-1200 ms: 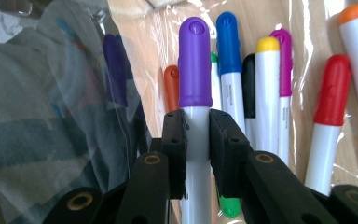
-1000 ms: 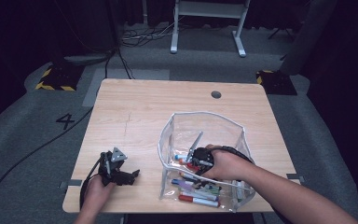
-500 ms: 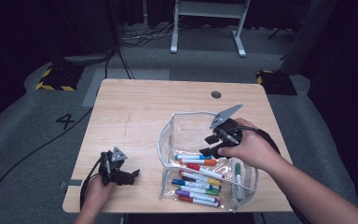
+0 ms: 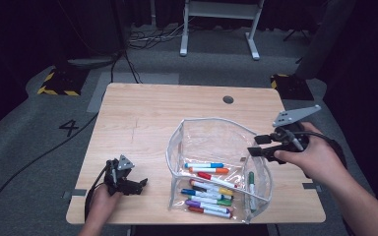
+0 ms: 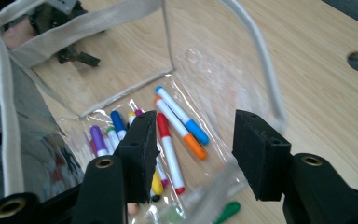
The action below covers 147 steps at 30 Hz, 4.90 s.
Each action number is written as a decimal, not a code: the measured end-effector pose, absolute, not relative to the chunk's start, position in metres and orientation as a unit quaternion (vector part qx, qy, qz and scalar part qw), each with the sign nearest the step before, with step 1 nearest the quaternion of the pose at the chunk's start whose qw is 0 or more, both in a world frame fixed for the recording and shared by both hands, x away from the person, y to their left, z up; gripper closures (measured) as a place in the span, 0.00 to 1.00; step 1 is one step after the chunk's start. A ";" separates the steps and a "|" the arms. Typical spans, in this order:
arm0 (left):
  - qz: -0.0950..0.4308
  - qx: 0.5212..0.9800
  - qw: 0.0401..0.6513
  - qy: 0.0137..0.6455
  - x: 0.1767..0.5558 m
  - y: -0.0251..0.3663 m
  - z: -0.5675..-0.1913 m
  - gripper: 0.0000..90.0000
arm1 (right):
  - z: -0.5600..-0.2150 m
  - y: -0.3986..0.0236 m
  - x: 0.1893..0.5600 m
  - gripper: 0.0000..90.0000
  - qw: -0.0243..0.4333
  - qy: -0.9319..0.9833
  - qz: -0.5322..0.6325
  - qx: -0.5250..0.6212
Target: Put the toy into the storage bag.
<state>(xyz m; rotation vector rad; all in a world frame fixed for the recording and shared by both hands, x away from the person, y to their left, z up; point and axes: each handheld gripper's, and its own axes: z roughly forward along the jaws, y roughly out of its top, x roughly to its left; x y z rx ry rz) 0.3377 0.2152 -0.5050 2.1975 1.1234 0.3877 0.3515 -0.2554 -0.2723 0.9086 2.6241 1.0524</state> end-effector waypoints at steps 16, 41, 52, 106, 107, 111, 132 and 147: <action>0.148 0.834 0.316 0.427 0.337 0.215 -0.505 0.00 | -0.351 -0.311 0.353 0.54 0.089 0.860 0.321 0.387; 0.148 0.834 0.316 0.427 0.337 0.215 -0.505 0.00 | -0.467 -0.299 0.348 0.85 0.046 0.880 0.205 0.427; 0.148 0.834 0.316 0.427 0.337 0.215 -0.505 0.00 | -0.441 -0.321 0.350 0.86 0.026 0.850 0.242 0.468; 0.148 0.834 0.316 0.427 0.338 0.215 -0.505 0.00 | -0.253 -0.166 0.335 0.86 -0.002 0.945 0.272 0.181; 0.147 0.834 0.316 0.427 0.337 0.215 -0.505 0.00 | -0.255 -0.161 0.336 0.86 -0.005 0.947 0.269 0.177; 0.148 0.834 0.316 0.427 0.337 0.215 -0.505 0.00 | -0.267 -0.145 0.337 0.86 -0.025 0.954 0.255 0.157; 0.148 0.834 0.316 0.427 0.337 0.215 -0.505 0.00 | -0.345 -0.108 0.355 0.86 -0.119 0.963 0.194 0.142; 0.148 0.834 0.316 0.427 0.338 0.215 -0.505 0.00 | -0.390 -0.100 0.358 0.85 -0.154 0.968 0.137 0.143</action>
